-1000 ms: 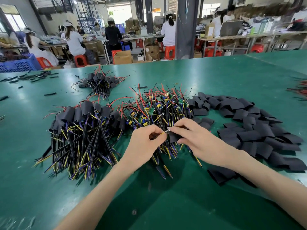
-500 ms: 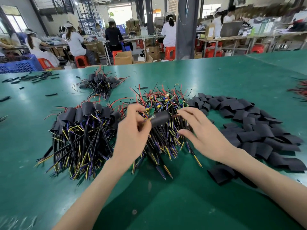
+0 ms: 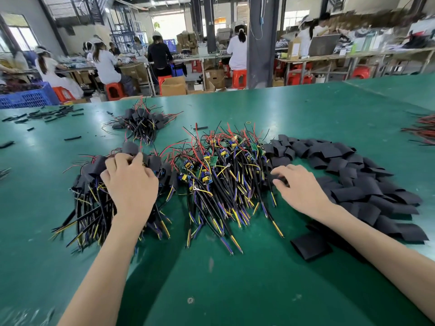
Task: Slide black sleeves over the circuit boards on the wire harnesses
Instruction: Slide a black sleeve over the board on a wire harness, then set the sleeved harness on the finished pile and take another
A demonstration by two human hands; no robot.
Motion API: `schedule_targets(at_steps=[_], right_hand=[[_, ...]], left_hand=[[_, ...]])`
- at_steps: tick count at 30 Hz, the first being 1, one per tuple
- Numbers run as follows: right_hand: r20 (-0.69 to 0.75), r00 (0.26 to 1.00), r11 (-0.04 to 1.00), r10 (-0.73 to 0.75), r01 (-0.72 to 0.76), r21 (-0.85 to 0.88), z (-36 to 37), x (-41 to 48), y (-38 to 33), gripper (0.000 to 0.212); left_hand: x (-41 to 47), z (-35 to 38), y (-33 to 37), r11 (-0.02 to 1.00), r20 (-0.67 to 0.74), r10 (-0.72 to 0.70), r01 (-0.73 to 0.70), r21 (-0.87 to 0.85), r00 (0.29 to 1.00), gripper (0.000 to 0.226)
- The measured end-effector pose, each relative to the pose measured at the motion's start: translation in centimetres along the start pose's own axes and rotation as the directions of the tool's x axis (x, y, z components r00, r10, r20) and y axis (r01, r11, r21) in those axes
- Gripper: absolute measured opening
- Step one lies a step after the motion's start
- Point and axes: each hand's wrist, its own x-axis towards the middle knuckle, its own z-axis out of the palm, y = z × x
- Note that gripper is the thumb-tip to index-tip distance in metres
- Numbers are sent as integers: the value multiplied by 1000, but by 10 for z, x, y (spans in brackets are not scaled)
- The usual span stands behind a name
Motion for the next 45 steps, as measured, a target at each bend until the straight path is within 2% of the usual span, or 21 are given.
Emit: schedule_targets(at_steps=[3, 6, 10, 14, 15, 17, 19, 20, 22, 25, 27, 29, 32, 34, 35, 37, 39, 40, 41, 43, 45], right_hand=[[32, 998, 999, -46, 46, 4, 1, -1, -4, 28], [86, 995, 998, -57, 55, 17, 3, 1, -13, 32], [174, 981, 965, 83, -123, 230, 0, 9, -17, 40], [85, 973, 909, 215, -231, 346, -8, 14, -8, 13], [57, 965, 865, 257, -256, 433, -11, 16, -7, 17], [56, 938, 669, 341, -284, 686, -19, 20, -7, 14], [34, 934, 495, 355, -219, 841, -28, 19, -13, 17], [28, 948, 457, 318, -179, 871, -32, 16, -18, 18], [54, 983, 410, 175, -122, 904, -38, 6, -30, 20], [214, 971, 368, -105, -162, 916, -39, -12, -49, 21], [377, 881, 344, -286, -272, 899, -38, -23, -59, 19], [526, 745, 331, -410, -416, 847, -37, -30, -64, 20], [626, 558, 385, -544, -497, 777, -38, -35, -64, 20], [640, 501, 440, -582, -468, 766, -38, -37, -63, 15], [637, 525, 470, -564, -430, 771, -36, -36, -63, 12], [554, 711, 539, -432, -289, 791, -33, -30, -60, 5], [275, 931, 742, -239, -8, 670, -31, -18, -47, 12], [119, 974, 872, -194, 115, 476, -32, -11, -35, 18], [37, 980, 952, -198, 183, 244, -33, -4, -23, 24], [133, 973, 980, -188, 195, -46, -34, 6, 2, 40], [286, 943, 981, -170, 189, -43, -34, 9, 17, 51]], left_hand=[[-3, -1, 7, 1000, -46, -10, 11, 10, 999, 33], [-10, -3, 17, 998, -100, 64, -62, 27, 993, 39], [-25, -3, 39, 973, -141, 209, -220, -70, 968, 37], [-42, 0, 55, 931, -102, 282, -298, -209, 954, 29], [-43, 1, 57, 922, -97, 286, -301, -243, 953, 28], [-44, 1, 59, 907, -101, 270, -288, -308, 958, 26], [-42, 0, 58, 886, -115, 251, -276, -372, 961, 23], [-40, -1, 58, 865, -102, 245, -265, -426, 964, 22], [-38, -4, 60, 776, 17, 232, -175, -606, 972, 20], [-38, -9, 63, 528, 368, 221, 207, -824, 903, 24], [-37, -8, 67, 290, 549, 190, 488, -824, 814, 33], [-35, -7, 69, 34, 679, 173, 684, -728, 714, 43], [-32, -6, 67, -142, 755, 170, 774, -618, 634, 36], [-30, -7, 63, -206, 764, 146, 774, -599, 629, 26], [-29, -8, 62, -230, 766, 138, 772, -592, 628, 23], [-27, -10, 59, -223, 769, 115, 771, -597, 629, 22], [-26, -12, 58, -146, 764, 87, 767, -625, 639, 21], [-25, -12, 58, -98, 759, 82, 763, -639, 646, 21], [-25, -13, 58, -52, 752, 87, 757, -652, 654, 21], [-24, -14, 57, 26, 732, 103, 734, -678, 673, 21], [-23, -16, 54, 116, 692, 109, 682, -722, 713, 22]])
